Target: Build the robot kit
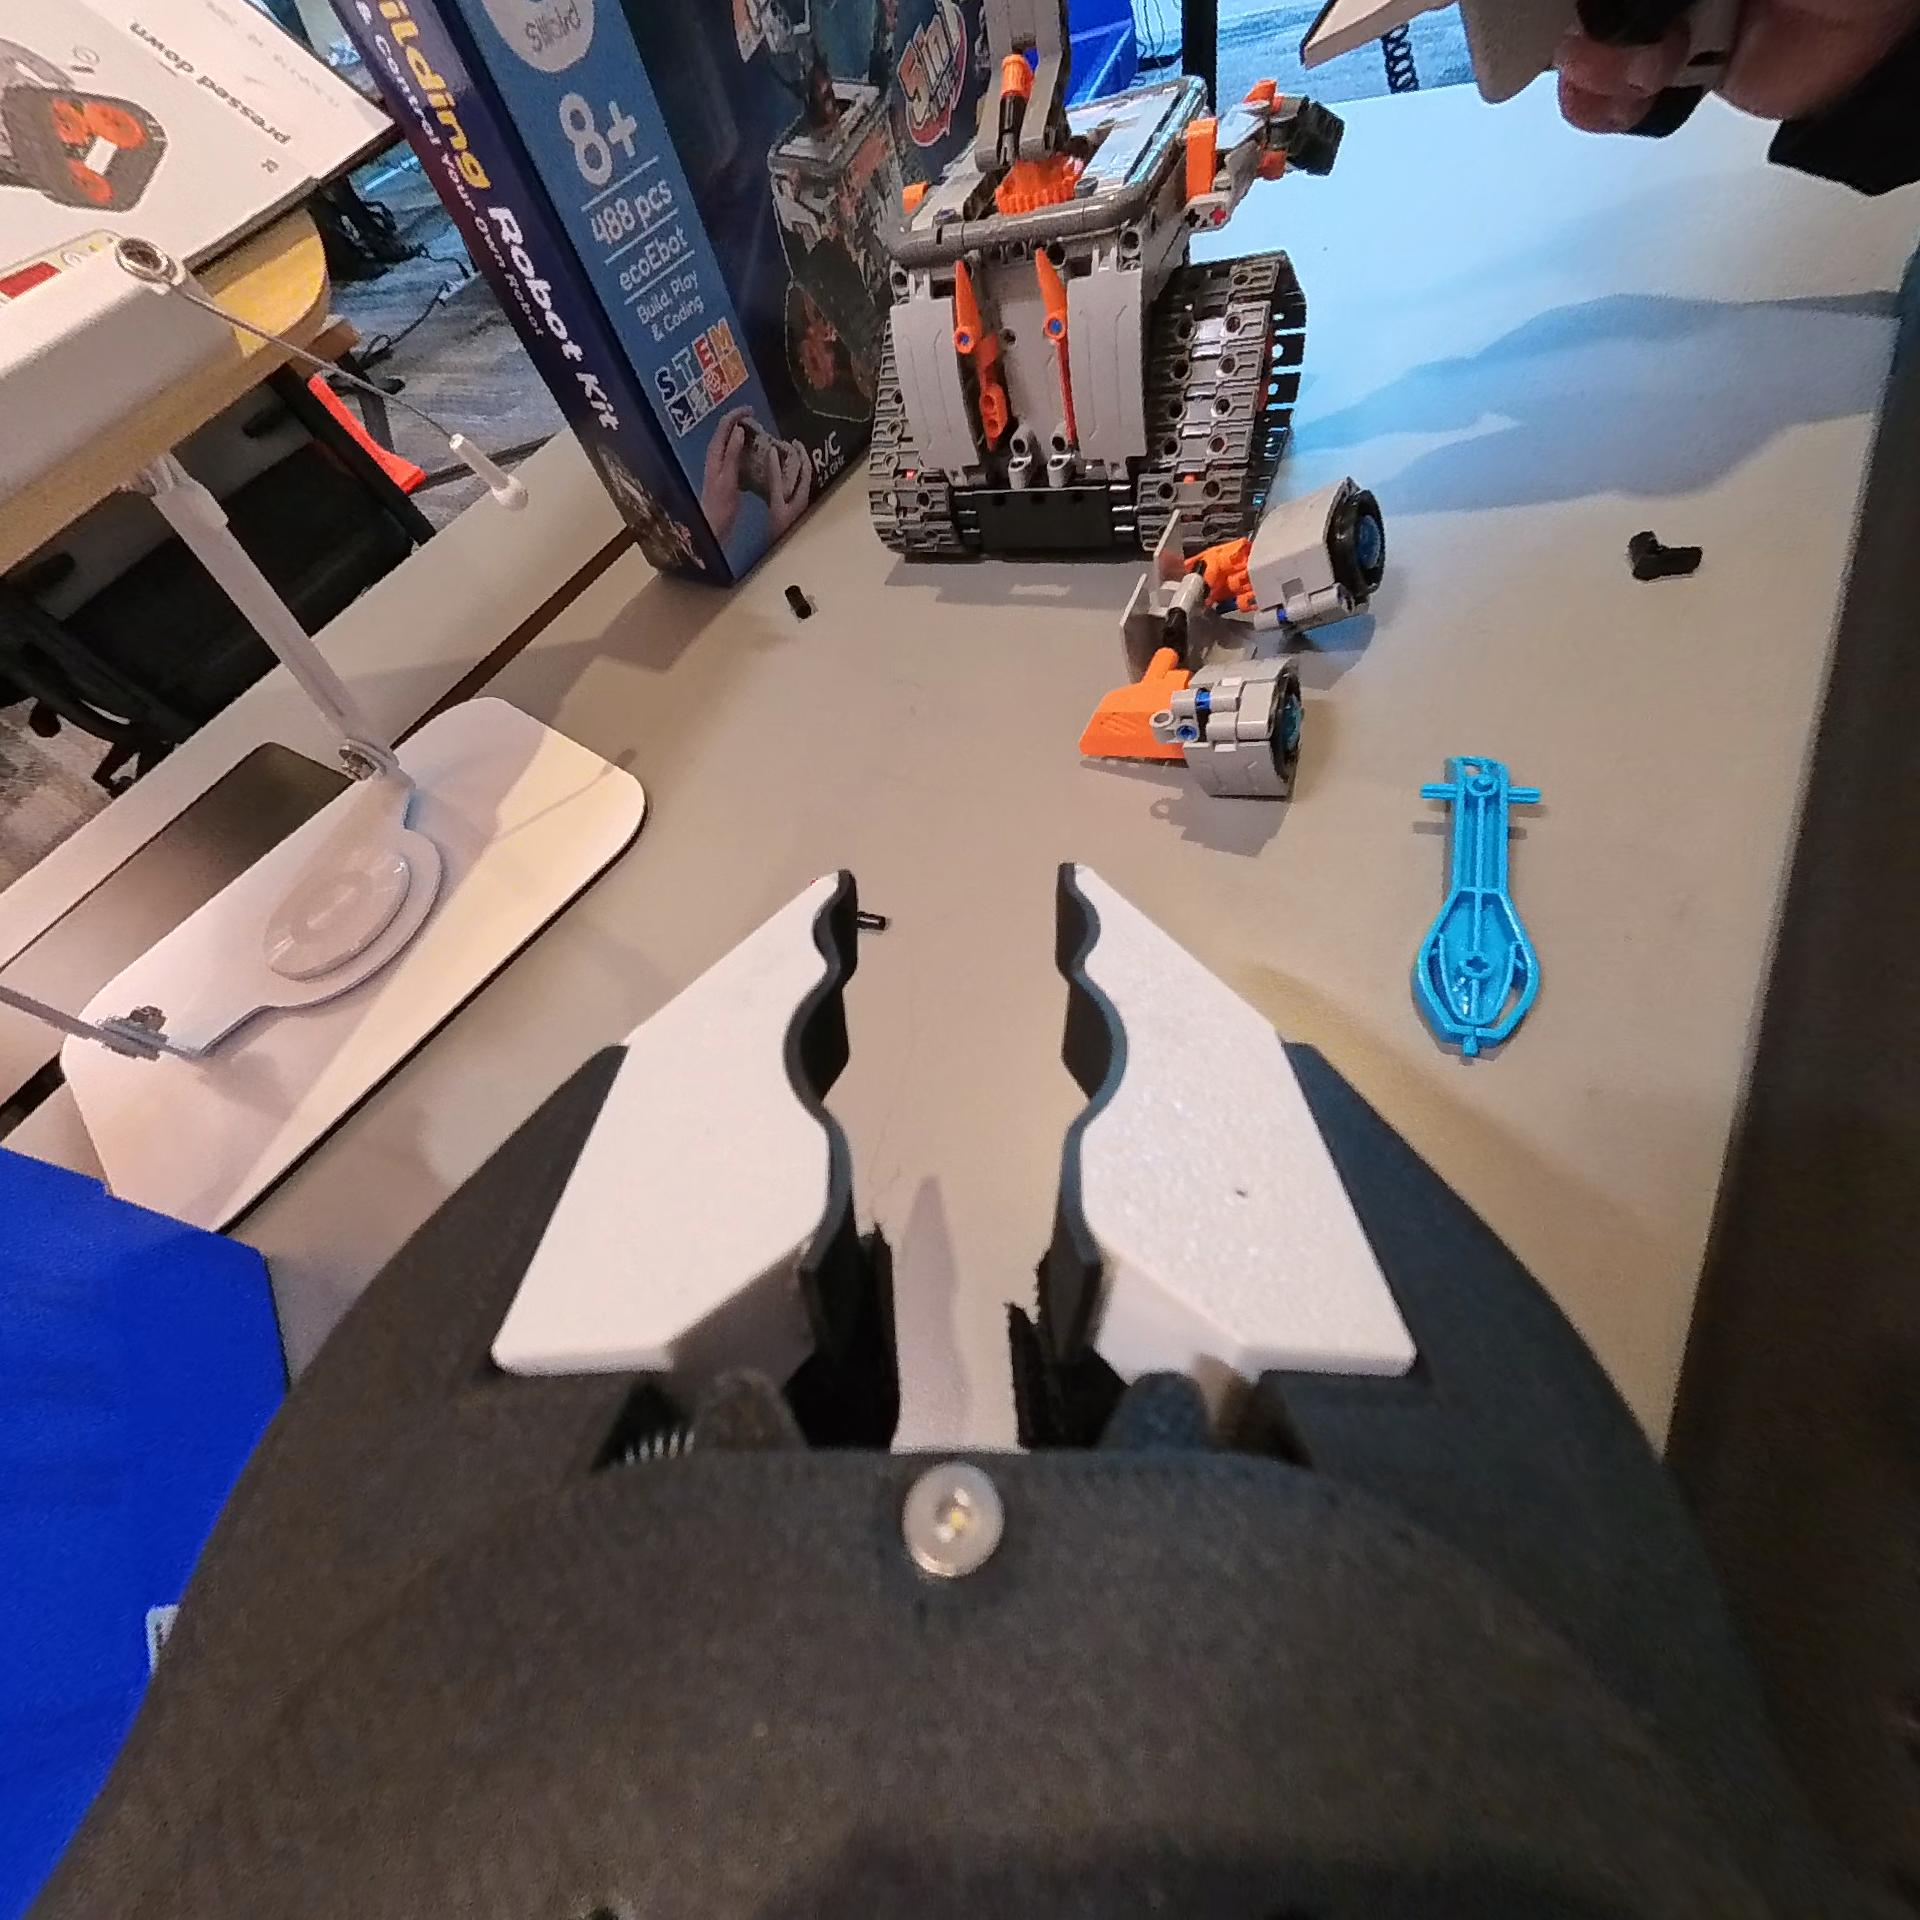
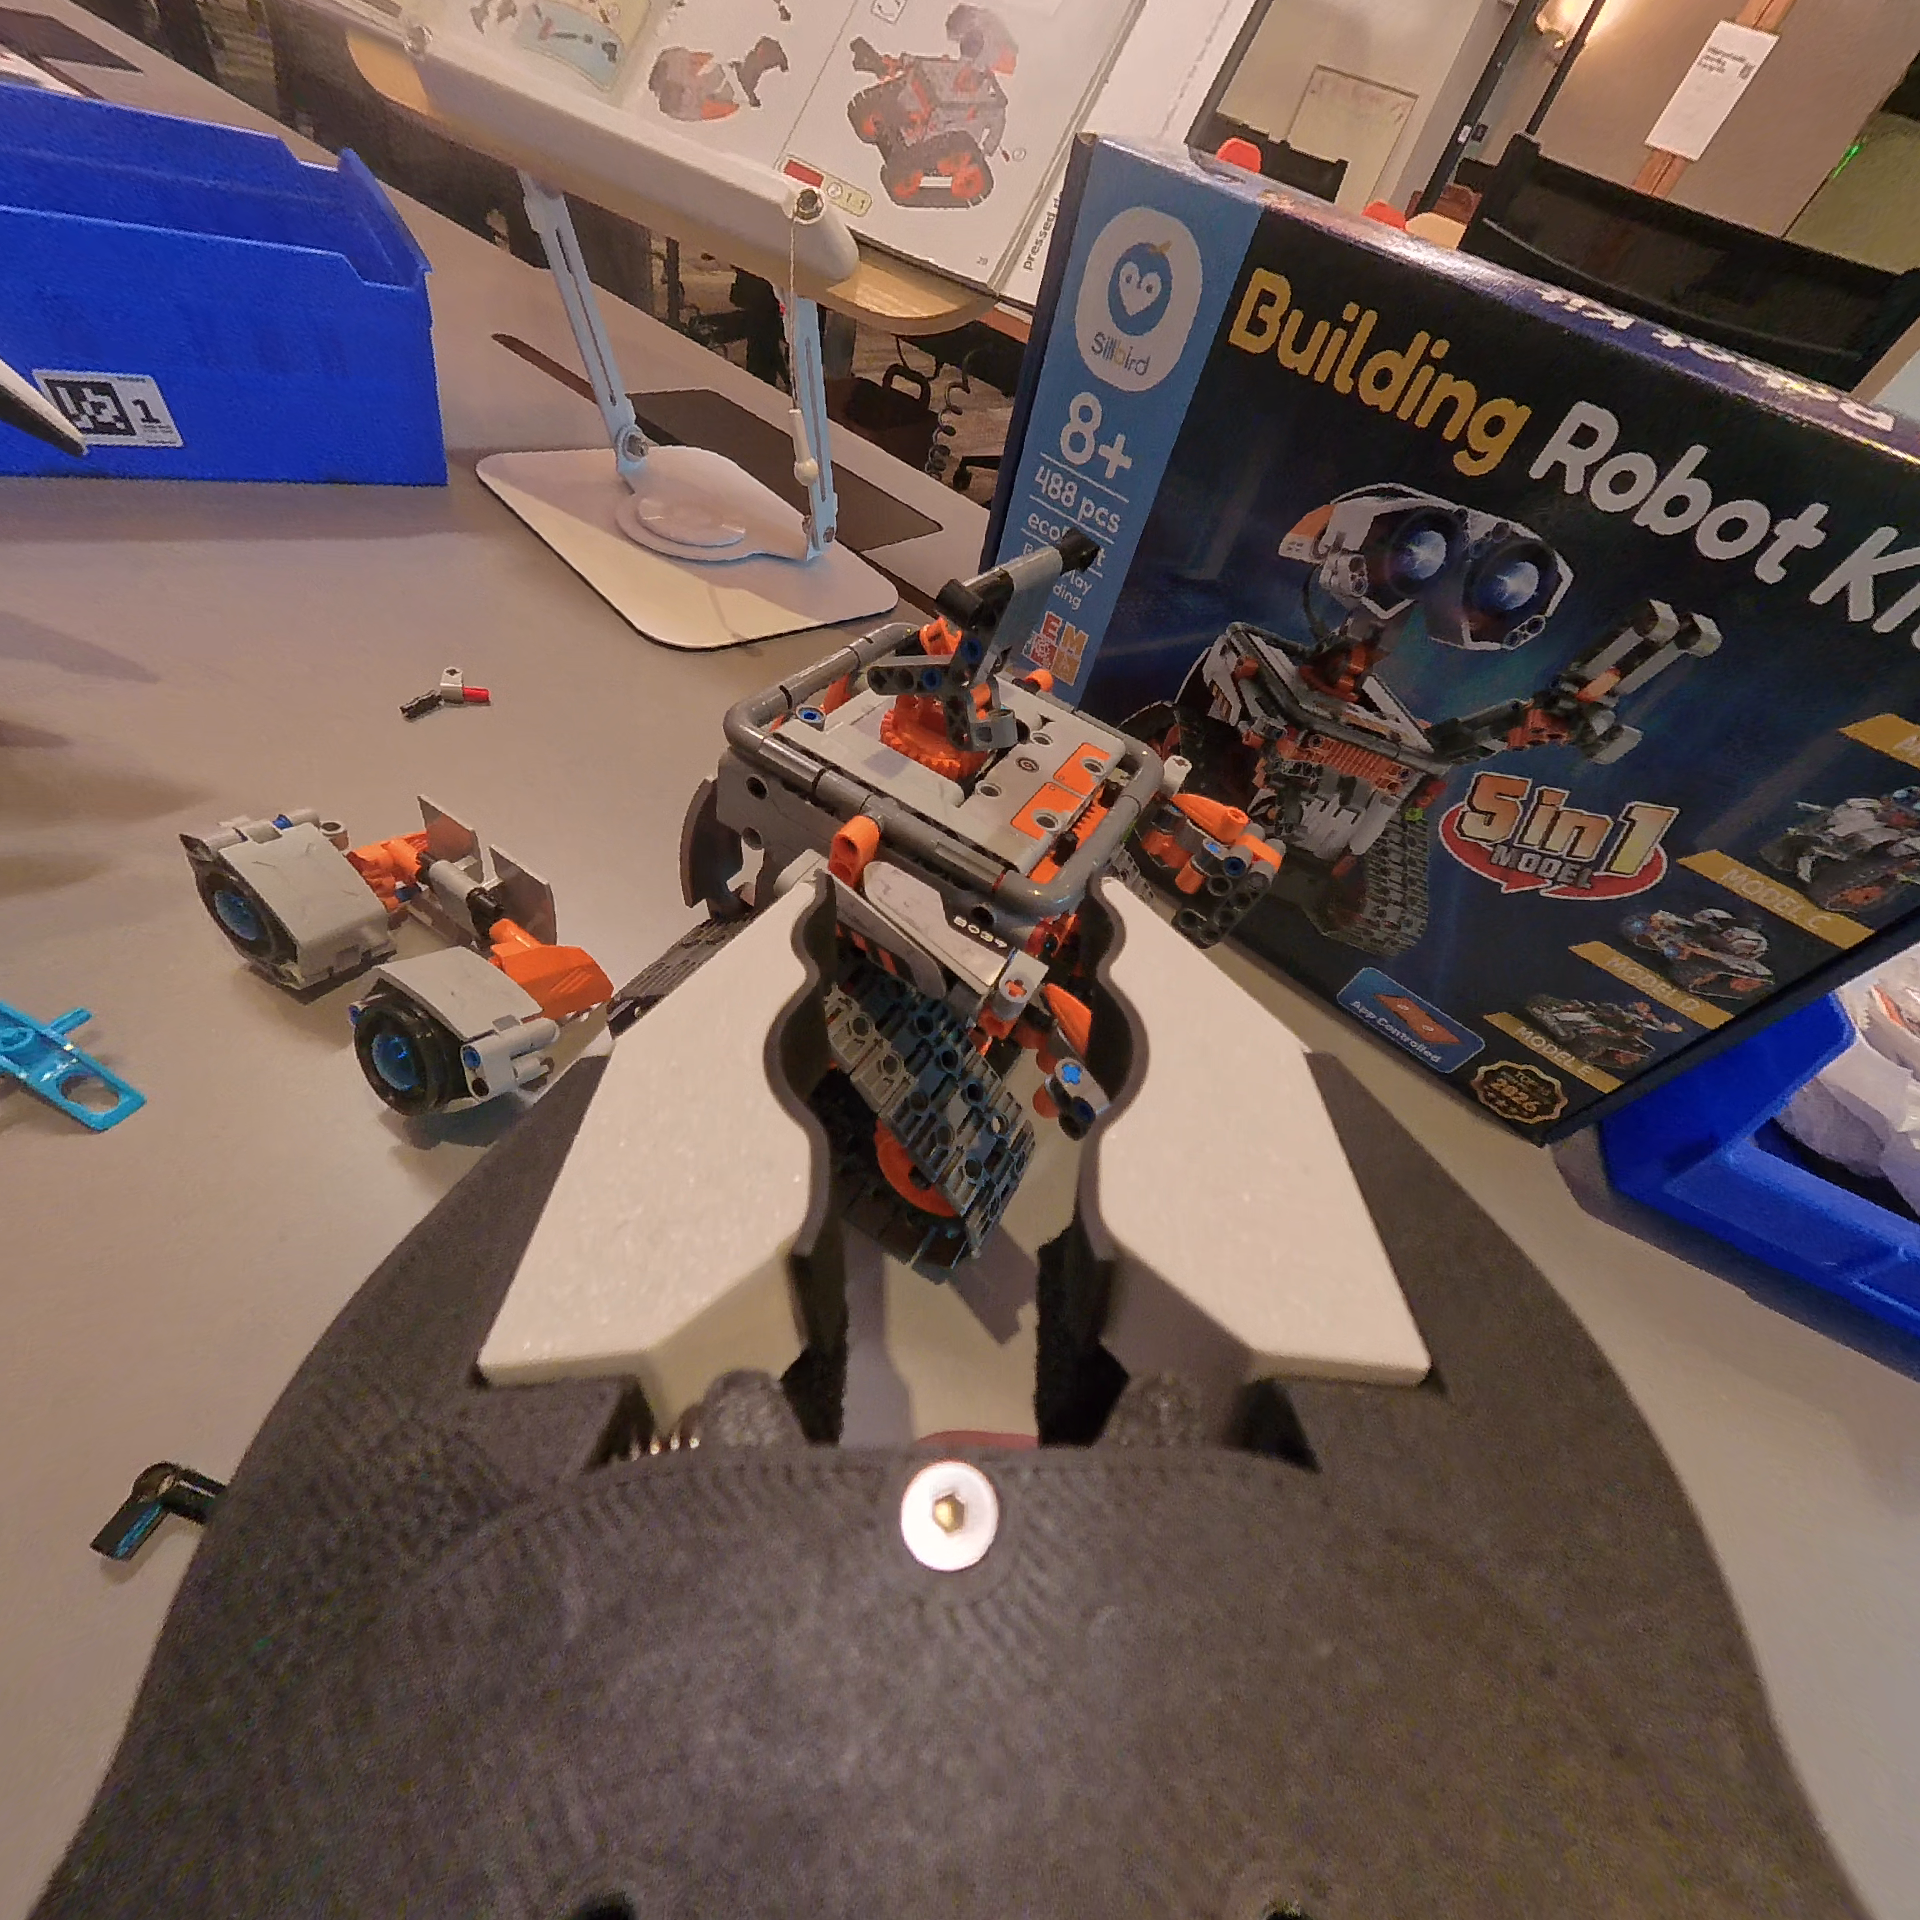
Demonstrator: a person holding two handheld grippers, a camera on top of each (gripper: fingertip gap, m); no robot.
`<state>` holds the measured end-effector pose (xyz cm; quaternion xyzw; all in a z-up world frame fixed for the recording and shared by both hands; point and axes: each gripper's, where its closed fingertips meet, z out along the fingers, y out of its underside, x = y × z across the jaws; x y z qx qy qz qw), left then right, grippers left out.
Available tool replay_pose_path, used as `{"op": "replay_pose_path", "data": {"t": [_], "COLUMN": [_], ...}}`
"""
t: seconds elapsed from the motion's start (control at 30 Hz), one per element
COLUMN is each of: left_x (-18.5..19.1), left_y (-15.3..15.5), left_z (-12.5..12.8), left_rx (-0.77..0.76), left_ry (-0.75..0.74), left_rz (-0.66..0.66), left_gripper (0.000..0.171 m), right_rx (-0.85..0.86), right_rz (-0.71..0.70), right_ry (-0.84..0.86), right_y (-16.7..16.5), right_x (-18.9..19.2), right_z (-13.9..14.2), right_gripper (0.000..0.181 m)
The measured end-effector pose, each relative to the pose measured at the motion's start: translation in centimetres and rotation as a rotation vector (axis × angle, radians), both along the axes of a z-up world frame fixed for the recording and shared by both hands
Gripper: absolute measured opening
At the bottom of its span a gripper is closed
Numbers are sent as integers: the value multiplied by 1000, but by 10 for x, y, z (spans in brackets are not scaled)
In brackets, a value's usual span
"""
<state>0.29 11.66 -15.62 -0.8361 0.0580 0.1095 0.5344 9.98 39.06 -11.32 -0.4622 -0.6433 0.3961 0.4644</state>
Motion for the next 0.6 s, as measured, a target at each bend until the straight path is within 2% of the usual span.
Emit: {"op": "replay_pose_path", "data": {"t": [0.6], "left_x": [-1], "left_y": [0], "left_z": [-1], "left_rx": [0], "left_ry": [-4], "left_rz": [3], "left_gripper": [37], "right_rx": [-1], "right_rz": [-6], "right_ry": [0], "right_y": [2], "right_x": [1], "right_z": [-1], "right_gripper": [46]}}
